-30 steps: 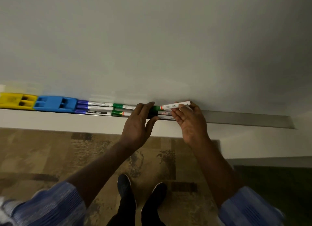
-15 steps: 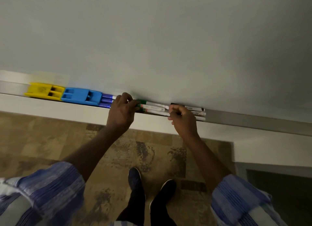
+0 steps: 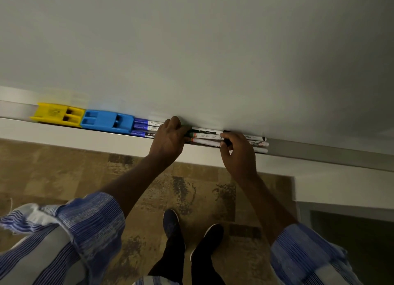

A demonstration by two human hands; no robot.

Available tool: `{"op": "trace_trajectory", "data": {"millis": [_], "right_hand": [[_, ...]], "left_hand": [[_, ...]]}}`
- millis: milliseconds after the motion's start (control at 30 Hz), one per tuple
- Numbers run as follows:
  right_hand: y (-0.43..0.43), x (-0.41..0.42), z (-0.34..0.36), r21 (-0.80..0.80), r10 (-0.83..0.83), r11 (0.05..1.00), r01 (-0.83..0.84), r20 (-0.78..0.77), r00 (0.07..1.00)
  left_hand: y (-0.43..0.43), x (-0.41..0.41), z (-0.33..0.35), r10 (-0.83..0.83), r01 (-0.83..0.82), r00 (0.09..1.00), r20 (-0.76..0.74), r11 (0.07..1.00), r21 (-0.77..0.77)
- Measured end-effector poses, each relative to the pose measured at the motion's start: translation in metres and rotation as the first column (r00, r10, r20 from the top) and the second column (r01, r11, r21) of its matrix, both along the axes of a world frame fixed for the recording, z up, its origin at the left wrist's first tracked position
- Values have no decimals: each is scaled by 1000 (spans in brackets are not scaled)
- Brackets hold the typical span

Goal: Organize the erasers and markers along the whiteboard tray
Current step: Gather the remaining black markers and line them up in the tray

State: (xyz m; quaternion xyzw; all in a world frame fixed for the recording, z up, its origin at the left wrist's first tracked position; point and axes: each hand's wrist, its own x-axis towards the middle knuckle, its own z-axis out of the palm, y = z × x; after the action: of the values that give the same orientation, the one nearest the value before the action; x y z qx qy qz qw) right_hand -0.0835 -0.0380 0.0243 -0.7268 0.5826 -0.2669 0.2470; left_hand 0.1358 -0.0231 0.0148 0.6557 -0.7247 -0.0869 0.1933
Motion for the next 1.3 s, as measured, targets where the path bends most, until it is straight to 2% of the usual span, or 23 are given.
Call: {"op": "trace_trajectory", "data": {"millis": [133, 300, 433, 567, 633, 833, 1167, 1300], "right_hand": [[2, -9, -2, -5, 1, 1000, -2, -83, 997], [6, -15, -7, -112, 18, 993, -41, -204, 979], [9, -23, -16, -198, -108, 979, 43, -334, 936], [25, -20, -30, -69, -87, 996, 60, -505, 859], [32, -16, -38, 6, -37, 999, 48, -555, 831], [33, -6, -41, 57, -22, 996, 65, -564, 825], [34, -7, -36, 64, -12, 996, 61, -590, 808], [35, -6, -37, 61, -17, 996, 64, -584, 811]], "left_hand": [[0, 1, -7, 26, -26, 1000, 8, 1000, 10], [-3, 0, -13, 31, -29, 998, 49, 998, -53], [4, -3, -23, -55, 68, 987, 148, 995, -79], [23, -17, -42, -246, 234, 936, 254, 969, 77], [31, -25, -50, -270, 250, 927, 259, 962, 110], [43, -35, -53, -187, 146, 943, 274, 975, 165], [41, -39, -51, -186, 157, 947, 261, 979, 129], [41, -39, -50, -175, 137, 953, 248, 977, 162]]}}
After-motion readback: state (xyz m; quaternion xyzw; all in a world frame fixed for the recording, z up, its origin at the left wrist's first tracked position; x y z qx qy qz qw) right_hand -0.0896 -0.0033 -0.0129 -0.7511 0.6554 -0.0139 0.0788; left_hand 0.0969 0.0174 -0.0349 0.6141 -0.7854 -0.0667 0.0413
